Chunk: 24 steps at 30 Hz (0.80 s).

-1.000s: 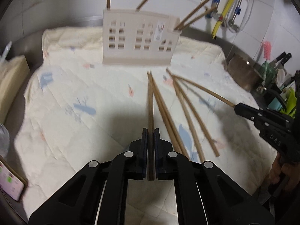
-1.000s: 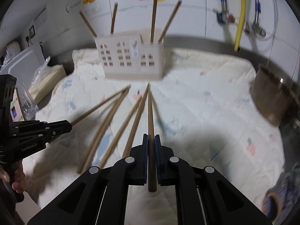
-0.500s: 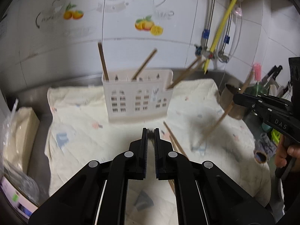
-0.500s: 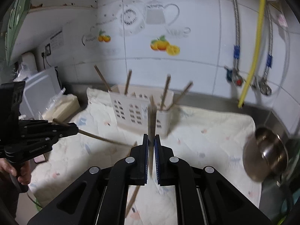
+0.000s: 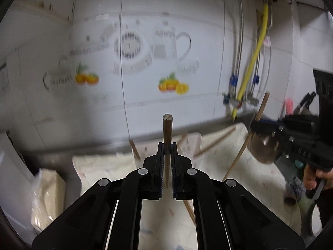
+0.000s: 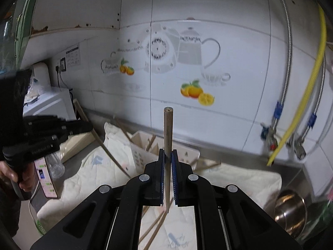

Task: Organize utensils
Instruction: 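Lift both chopsticks upright and lower them into the white holder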

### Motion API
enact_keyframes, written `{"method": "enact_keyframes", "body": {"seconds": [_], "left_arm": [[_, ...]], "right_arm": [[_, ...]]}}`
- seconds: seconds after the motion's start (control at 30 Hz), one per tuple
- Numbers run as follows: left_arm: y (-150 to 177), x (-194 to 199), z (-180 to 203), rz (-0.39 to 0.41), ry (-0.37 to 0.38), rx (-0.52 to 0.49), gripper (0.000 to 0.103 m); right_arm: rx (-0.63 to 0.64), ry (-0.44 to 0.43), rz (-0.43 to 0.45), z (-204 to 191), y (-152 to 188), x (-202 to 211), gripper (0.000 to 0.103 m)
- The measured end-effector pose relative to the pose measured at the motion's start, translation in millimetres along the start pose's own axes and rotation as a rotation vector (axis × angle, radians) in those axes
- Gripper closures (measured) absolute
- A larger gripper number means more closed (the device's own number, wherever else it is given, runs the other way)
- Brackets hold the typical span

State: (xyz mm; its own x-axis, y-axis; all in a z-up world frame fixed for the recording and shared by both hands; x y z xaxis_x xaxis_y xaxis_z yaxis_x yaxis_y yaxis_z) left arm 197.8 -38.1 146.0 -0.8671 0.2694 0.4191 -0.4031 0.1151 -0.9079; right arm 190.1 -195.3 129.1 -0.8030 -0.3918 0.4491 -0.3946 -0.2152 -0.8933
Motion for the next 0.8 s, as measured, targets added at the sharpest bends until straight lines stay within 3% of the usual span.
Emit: {"method": "enact_keyframes", "body": {"seconds": [0.17,0.37,0.57,0.8], "left_arm": [[-42.4,2.9,-7.8,0.071,-0.035,-0.016,0.098],[-64.8,-21.5,-23.2,0.089,-0.071,0.005,0.098],[-44.6,-63.6,-36.8,0.031,-0.059,0.061,0.098],[-13.8,-94.3,-47.2,-0.049,-0.059,0.088,0.098]], "right_arm": [[-0.015,0.003,0.037,7.2,-27.6,-8.7,0.096],[-0.042,0.028,0.088,19.8,-58.4,-24.1,0.096],[-0.056,0.076,0.088,29.6,-61.5,-58.1,0.096],[-0.082,0.089,0.026,38.1,-35.4,-98.4,0.096]]}}
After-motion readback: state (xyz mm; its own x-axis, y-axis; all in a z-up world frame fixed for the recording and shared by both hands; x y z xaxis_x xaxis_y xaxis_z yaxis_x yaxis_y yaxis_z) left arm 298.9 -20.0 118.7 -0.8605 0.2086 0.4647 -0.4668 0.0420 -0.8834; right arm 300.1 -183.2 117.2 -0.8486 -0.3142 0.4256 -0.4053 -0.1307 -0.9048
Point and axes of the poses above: each gripper's, at about its wrist camera, not at the fingertips, and x roughly against the way its jaws point, z to its right, y to its underside, the point moved 6 cm from there along -x, roughly the way its jaws point, and after that the axes turned 3 degrees about z, right-handed, at the moved point
